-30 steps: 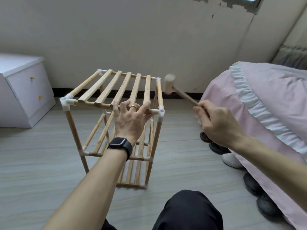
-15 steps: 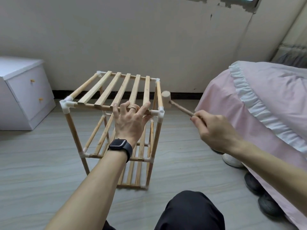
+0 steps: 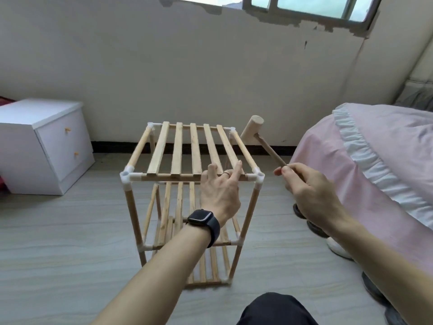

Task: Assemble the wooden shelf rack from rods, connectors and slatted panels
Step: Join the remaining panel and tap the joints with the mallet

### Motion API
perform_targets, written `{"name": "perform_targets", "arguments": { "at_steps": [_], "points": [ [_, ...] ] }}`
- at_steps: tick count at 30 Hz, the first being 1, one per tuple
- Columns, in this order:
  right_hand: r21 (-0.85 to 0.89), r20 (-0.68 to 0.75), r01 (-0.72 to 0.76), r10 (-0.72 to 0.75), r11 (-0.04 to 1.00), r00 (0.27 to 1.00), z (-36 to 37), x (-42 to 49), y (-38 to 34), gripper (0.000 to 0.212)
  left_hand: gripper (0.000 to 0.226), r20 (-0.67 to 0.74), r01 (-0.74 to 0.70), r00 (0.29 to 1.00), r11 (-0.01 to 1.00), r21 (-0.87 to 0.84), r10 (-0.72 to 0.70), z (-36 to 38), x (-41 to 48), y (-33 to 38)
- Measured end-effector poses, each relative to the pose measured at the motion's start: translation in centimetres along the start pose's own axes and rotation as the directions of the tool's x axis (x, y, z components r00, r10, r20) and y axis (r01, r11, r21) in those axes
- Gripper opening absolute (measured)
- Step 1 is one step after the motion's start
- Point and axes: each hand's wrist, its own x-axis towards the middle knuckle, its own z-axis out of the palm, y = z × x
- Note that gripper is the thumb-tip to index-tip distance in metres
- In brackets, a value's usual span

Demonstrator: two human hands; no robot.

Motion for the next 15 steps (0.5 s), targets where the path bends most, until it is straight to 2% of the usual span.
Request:
{"name": "perform_targets", "arguments": {
  "at_steps": [3, 5, 7, 8, 9, 10, 11, 12, 13, 14, 15],
  "points": [
    [0.156, 0.062, -0.056, 0.046, 0.986, 0.997, 1.9, 0.3, -0.7, 0.023, 0.056, 0.032, -0.148, 0.989, 0.989, 0.016, 0.147, -2.7, -0.3, -1.4],
    [0.211, 0.109, -0.053, 0.031, 0.976, 0.994, 3.6, 0.1, -1.2, 0.021, 0.047, -0.081, -0.252, 0.963, 0.965, 0.064, 0.257, -4.8, -1.1, -4.1],
    [0.284, 0.164, -0.028, -0.019, 0.958, 0.986, 5.4, -0.2, -2.0, 0.02, 0.043, -0.273, -0.268, 0.921, 0.961, 0.072, 0.278, -6.3, -2.6, -7.7],
    [0.313, 0.194, -0.009, -0.055, 0.95, 0.98, 6.4, -0.4, -2.5, 0.02, 0.044, -0.372, -0.214, 0.905, 0.977, 0.022, 0.207, -6.8, -3.6, -9.7],
    [0.334, 0.221, 0.012, -0.09, 0.942, 0.971, 7.3, -0.5, -3.0, 0.022, 0.047, -0.444, -0.115, 0.893, 0.99, -0.078, 0.069, -6.9, -4.7, -11.7],
    [0.342, 0.248, 0.032, -0.123, 0.939, 0.961, 8.2, -0.6, -3.6, 0.025, 0.052, -0.457, 0.018, 0.881, 0.973, -0.228, -0.123, -6.8, -5.9, -13.5],
    [0.335, 0.278, 0.049, -0.149, 0.941, 0.949, 9.1, -0.6, -4.0, 0.025, 0.057, -0.398, 0.158, 0.859, 0.907, -0.391, -0.321, -6.5, -7.1, -15.0],
    [0.317, 0.313, 0.06, -0.164, 0.947, 0.935, 10.0, -0.5, -4.6, 0.021, 0.061, -0.273, 0.28, 0.839, 0.803, -0.526, -0.472, -5.9, -8.1, -16.2],
    [0.286, 0.35, 0.072, -0.174, 0.956, 0.92, 10.8, -0.3, -5.0, 0.018, 0.061, -0.111, 0.373, 0.831, 0.694, -0.616, -0.546, -5.1, -8.9, -17.1],
    [0.245, 0.383, 0.09, -0.182, 0.965, 0.906, 11.7, -0.1, -5.5, 0.015, 0.055, 0.031, 0.426, 0.834, 0.607, -0.671, -0.551, -4.2, -9.5, -17.7],
    [0.201, 0.408, 0.112, -0.187, 0.973, 0.894, 12.6, 0.0, -5.9, 0.015, 0.041, 0.107, 0.437, 0.844, 0.557, -0.706, -0.526, -3.4, -9.9, -17.9]
  ]
}}
